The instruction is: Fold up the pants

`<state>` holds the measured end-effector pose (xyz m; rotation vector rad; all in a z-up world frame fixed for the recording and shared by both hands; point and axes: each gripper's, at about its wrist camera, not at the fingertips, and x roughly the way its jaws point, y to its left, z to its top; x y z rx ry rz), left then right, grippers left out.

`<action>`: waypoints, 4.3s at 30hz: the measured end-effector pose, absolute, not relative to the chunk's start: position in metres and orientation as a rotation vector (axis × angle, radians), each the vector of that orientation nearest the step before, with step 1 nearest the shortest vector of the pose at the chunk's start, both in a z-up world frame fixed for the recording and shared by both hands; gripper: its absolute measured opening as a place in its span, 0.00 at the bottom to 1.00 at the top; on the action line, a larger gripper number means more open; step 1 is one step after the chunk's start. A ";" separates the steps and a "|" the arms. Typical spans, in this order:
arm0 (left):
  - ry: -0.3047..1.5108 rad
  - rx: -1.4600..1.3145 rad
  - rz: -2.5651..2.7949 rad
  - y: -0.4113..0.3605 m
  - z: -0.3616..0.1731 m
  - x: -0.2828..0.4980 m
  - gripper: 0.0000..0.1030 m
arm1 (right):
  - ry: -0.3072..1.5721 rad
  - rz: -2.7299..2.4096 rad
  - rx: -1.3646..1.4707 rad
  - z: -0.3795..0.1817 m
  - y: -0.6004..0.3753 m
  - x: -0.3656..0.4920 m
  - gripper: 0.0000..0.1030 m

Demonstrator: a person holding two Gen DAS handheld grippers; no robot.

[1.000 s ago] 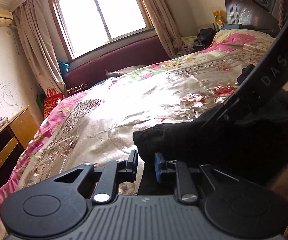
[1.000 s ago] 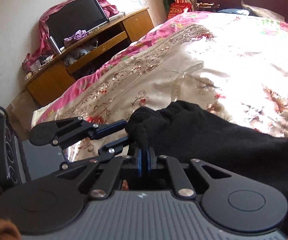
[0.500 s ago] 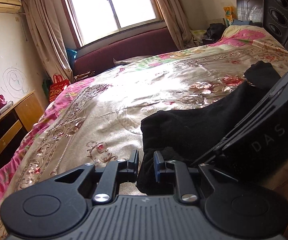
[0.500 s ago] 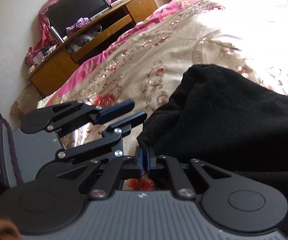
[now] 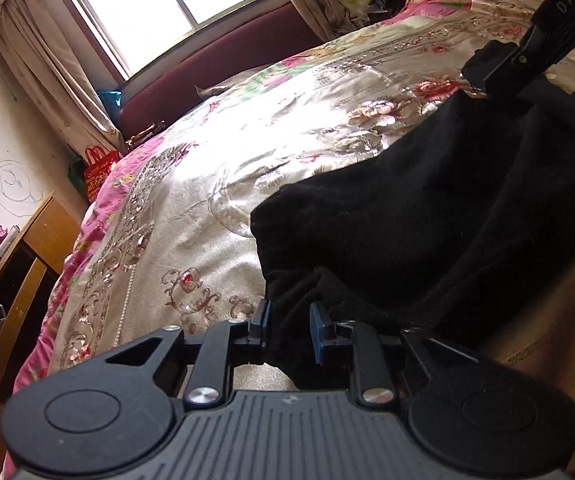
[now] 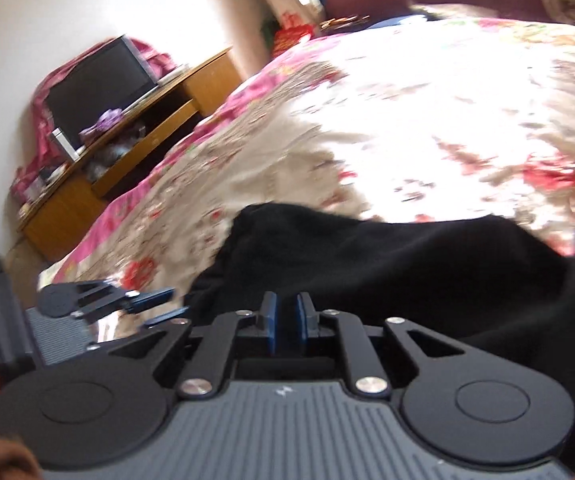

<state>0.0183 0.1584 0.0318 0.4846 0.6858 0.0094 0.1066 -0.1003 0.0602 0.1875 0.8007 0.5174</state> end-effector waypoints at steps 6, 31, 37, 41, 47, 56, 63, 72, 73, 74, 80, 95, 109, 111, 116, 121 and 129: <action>0.610 0.456 -0.121 0.106 0.049 0.039 0.38 | 0.793 0.083 0.310 0.039 -0.243 0.148 0.18; 0.718 0.335 -0.464 -0.045 0.010 0.115 0.41 | 0.685 -0.192 0.653 -0.030 -0.406 0.308 0.15; 0.726 0.349 -0.443 -0.051 0.013 0.117 0.41 | 0.664 -0.218 0.737 -0.043 -0.415 0.315 0.16; 0.730 0.362 -0.440 -0.055 0.014 0.119 0.41 | 0.642 -0.182 0.728 -0.025 -0.416 0.304 0.09; 0.689 0.393 -0.449 -0.065 0.021 0.115 0.41 | 0.516 -0.087 0.722 0.048 -0.439 0.237 0.06; 0.599 0.441 -0.605 -0.106 0.039 0.084 0.48 | 0.346 -0.185 0.694 0.134 -0.498 0.078 0.05; 0.648 0.550 -0.684 -0.140 0.025 0.059 0.50 | 0.559 -0.370 0.735 0.043 -0.530 0.026 0.06; 0.651 0.652 -0.706 -0.163 0.022 0.039 0.51 | 0.496 -0.395 0.900 -0.004 -0.546 -0.005 0.13; 0.650 0.657 -0.706 -0.165 0.022 0.040 0.51 | 0.495 -0.396 0.901 -0.004 -0.547 -0.005 0.14; 0.648 0.661 -0.705 -0.167 0.021 0.041 0.51 | 0.494 -0.399 0.904 -0.005 -0.549 -0.006 0.16; 0.653 0.646 -0.702 -0.169 0.020 0.044 0.53 | 0.421 -0.429 0.951 -0.009 -0.548 -0.020 0.29; 0.666 0.661 -0.687 -0.170 0.018 0.044 0.56 | 0.440 -0.346 0.939 -0.037 -0.545 0.019 0.56; 0.605 0.637 -0.744 -0.185 0.030 0.036 0.63 | 0.313 -0.285 0.971 0.028 -0.545 -0.041 0.09; 0.629 0.637 -0.741 -0.189 0.022 0.036 0.63 | 0.412 -0.339 1.006 0.003 -0.554 -0.034 0.14; 0.626 0.619 -0.750 -0.179 0.026 0.023 0.63 | 0.413 -0.349 1.025 -0.032 -0.543 -0.036 0.23; 0.628 0.597 -0.726 -0.176 0.025 0.026 0.63 | 0.395 -0.295 1.050 -0.047 -0.545 -0.020 0.48; 0.730 0.542 -0.726 -0.181 -0.001 0.049 0.69 | 0.306 -0.267 1.129 -0.027 -0.543 -0.038 0.09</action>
